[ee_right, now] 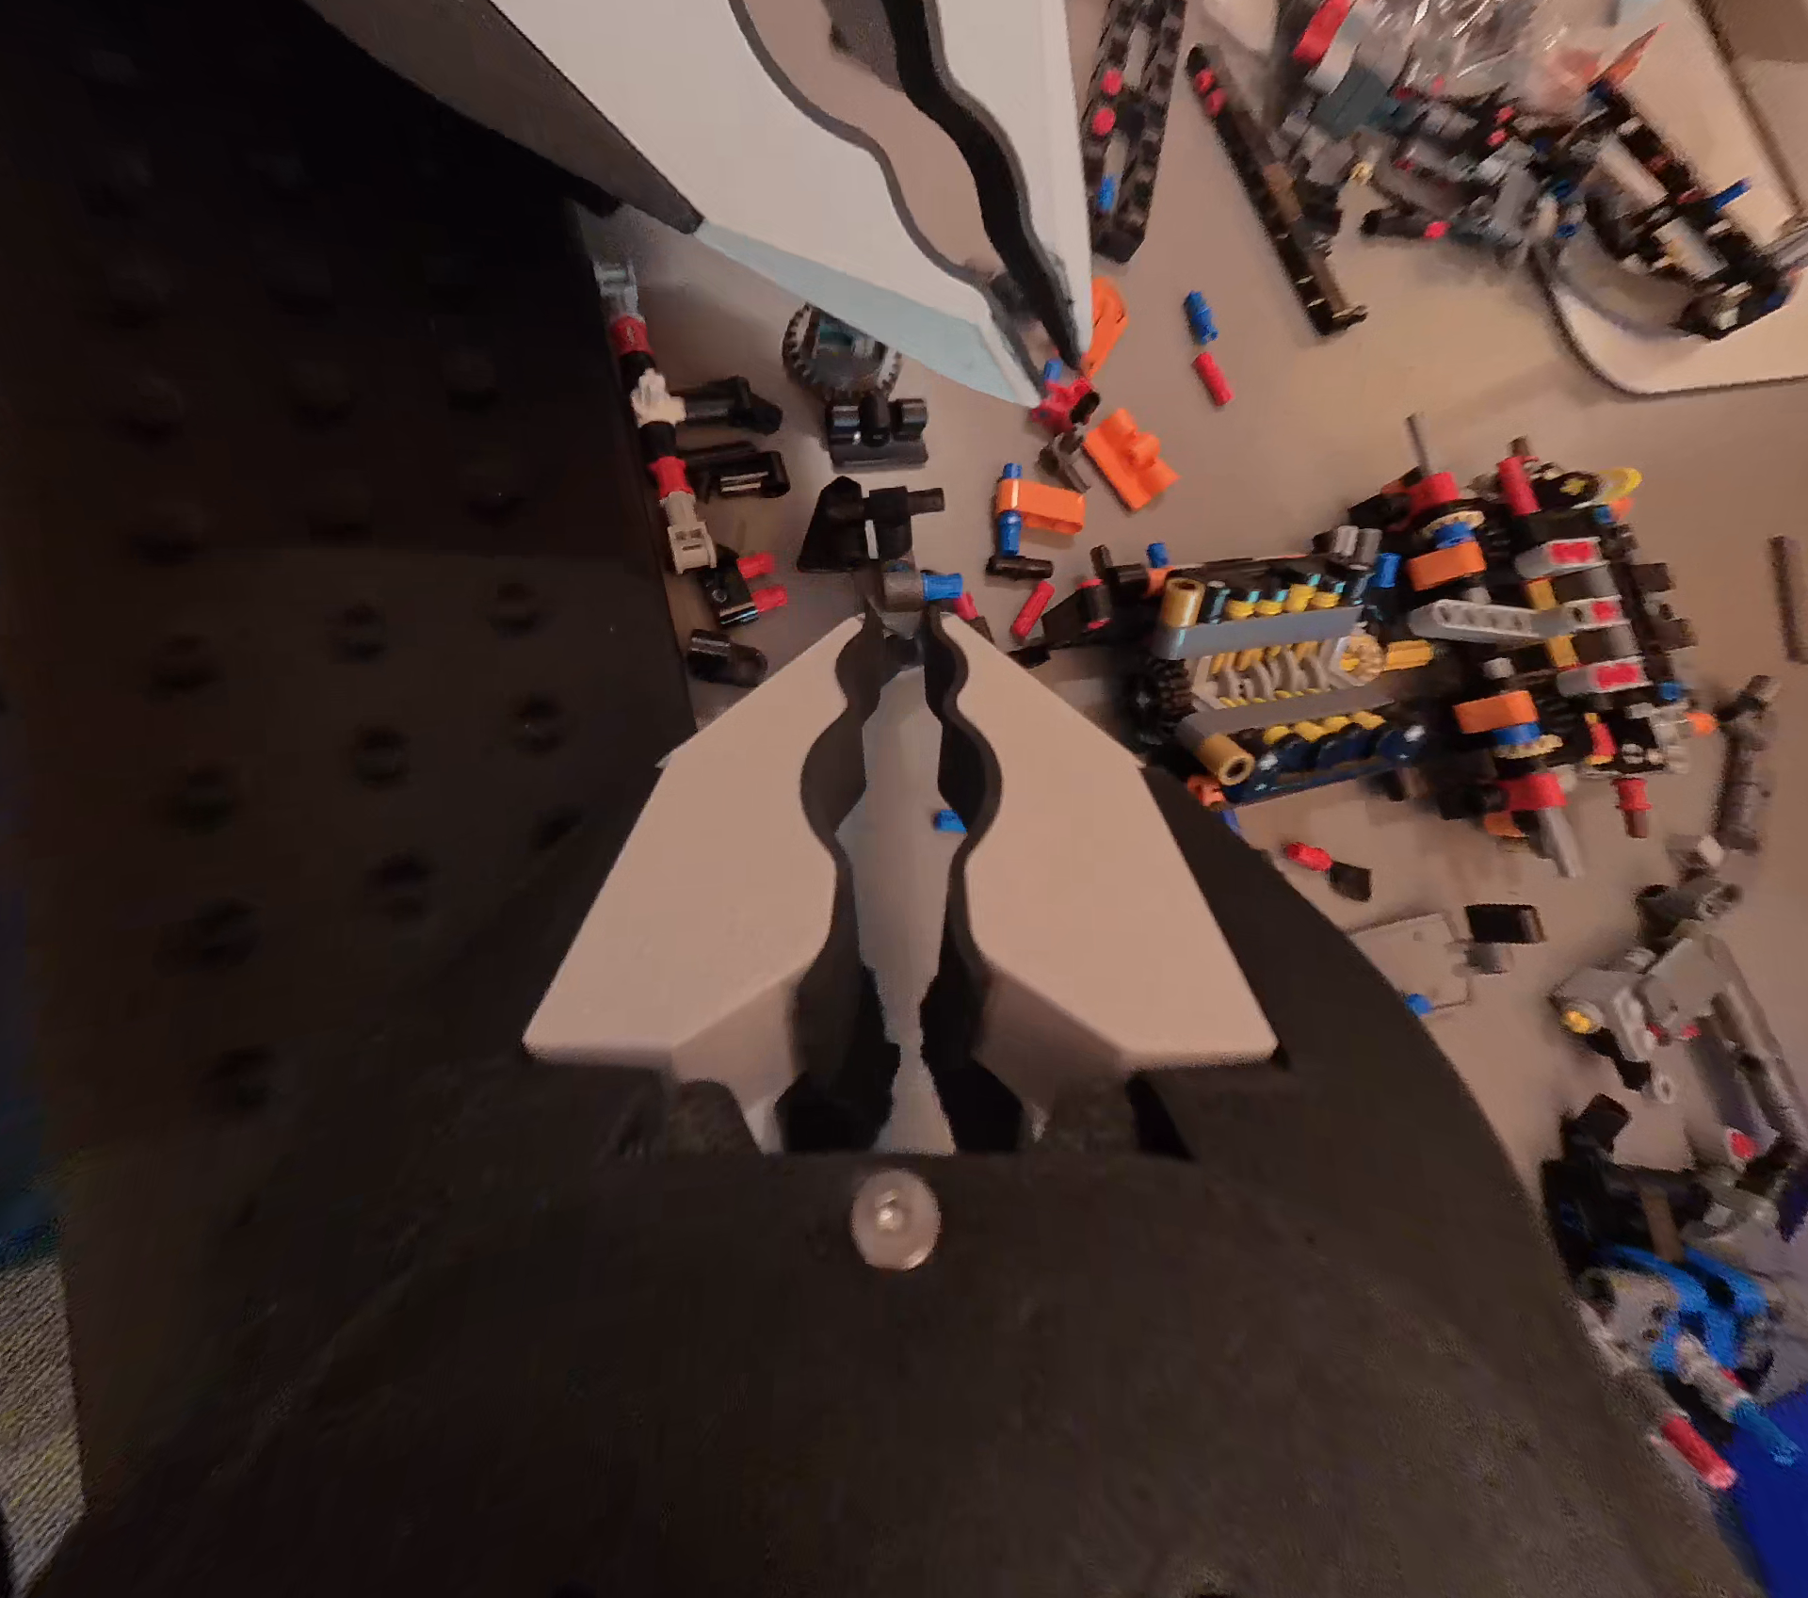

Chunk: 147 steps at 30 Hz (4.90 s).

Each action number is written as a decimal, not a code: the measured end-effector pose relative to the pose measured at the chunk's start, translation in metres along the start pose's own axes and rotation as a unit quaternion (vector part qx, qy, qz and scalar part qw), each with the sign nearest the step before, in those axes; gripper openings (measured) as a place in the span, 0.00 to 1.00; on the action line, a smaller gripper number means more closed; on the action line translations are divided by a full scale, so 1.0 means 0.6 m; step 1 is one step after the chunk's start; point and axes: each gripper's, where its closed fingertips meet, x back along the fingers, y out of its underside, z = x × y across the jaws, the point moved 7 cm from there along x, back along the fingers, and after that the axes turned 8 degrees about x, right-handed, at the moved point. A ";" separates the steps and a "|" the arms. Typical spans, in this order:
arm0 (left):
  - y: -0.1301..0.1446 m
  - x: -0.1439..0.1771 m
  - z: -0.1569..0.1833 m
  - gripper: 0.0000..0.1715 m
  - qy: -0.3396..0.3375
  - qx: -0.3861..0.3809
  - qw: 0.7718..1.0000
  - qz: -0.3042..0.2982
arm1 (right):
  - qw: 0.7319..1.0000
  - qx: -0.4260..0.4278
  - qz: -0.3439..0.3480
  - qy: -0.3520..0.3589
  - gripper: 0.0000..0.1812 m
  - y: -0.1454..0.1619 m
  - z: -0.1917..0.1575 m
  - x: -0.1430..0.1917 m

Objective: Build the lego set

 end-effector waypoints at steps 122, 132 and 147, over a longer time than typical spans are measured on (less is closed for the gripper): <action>0.014 0.025 -0.025 0.12 0.064 0.063 0.995 0.034 | 0.991 0.013 0.033 0.129 0.04 -0.062 0.021 -0.014; 0.020 0.019 -0.030 0.00 0.024 0.036 0.999 0.013 | 0.992 0.015 0.027 0.119 0.00 -0.057 0.018 -0.019; 0.073 -0.011 -0.026 0.12 0.085 0.061 0.987 -0.119 | 0.995 0.005 0.006 0.094 0.01 -0.045 0.015 -0.032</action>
